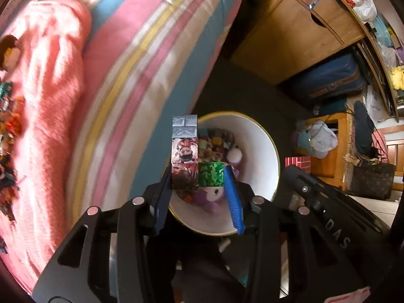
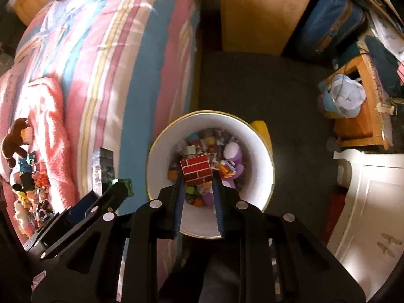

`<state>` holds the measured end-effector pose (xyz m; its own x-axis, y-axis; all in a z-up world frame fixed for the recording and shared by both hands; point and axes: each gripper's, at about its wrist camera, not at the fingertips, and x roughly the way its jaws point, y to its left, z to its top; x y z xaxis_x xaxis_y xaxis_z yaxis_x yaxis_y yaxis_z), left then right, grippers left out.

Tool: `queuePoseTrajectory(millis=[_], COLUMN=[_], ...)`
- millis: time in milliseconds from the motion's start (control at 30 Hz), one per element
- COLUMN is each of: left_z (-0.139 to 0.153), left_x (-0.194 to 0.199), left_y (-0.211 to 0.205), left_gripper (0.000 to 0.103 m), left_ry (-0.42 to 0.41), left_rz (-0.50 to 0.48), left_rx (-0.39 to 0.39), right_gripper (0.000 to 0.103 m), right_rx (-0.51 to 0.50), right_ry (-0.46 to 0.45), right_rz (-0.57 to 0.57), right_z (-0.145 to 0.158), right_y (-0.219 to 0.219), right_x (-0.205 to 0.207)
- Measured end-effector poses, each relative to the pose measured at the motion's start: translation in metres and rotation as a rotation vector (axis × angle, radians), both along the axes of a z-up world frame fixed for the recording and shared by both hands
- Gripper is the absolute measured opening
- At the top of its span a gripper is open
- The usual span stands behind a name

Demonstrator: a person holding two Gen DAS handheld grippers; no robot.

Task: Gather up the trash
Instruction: 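Open the left tool to drop its cubes into the bin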

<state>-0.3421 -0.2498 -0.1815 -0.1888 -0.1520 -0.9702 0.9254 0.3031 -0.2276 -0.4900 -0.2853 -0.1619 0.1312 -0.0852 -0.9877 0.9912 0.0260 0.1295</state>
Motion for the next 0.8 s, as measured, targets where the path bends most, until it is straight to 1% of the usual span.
queuePoseTrajectory(millis=[100,200,533,633,800], left_z=[-0.007,-0.011,-0.011,-0.009,-0.002], left_x=[-0.003,-0.005,0.005,0.011,0.019], left_y=[0.002,0.002,0.009,0.013,0.016], left_gripper=[0.039,0.039,0.041,0.043,0.045], left_ry=[0.021,0.022,0.035,0.041,0.062], left_rz=[0.000,-0.007,0.022,0.037,0.072], left_rx=[0.022,0.034,0.038,0.028,-0.015], right_gripper=[0.022,0.022,0.022,0.022,0.022], right_rx=[0.012,0.019,0.006,-0.018,-0.075], right_ry=[0.018,0.026,0.047,0.069,0.094], right_rz=[-0.007,-0.010,0.014,0.031,0.068], right_z=[-0.005,-0.007,-0.004,0.001,0.014], right_y=[-0.001,-0.001,0.001,0.003,0.003], right_x=[-0.002,-0.002,0.007,0.012,0.023])
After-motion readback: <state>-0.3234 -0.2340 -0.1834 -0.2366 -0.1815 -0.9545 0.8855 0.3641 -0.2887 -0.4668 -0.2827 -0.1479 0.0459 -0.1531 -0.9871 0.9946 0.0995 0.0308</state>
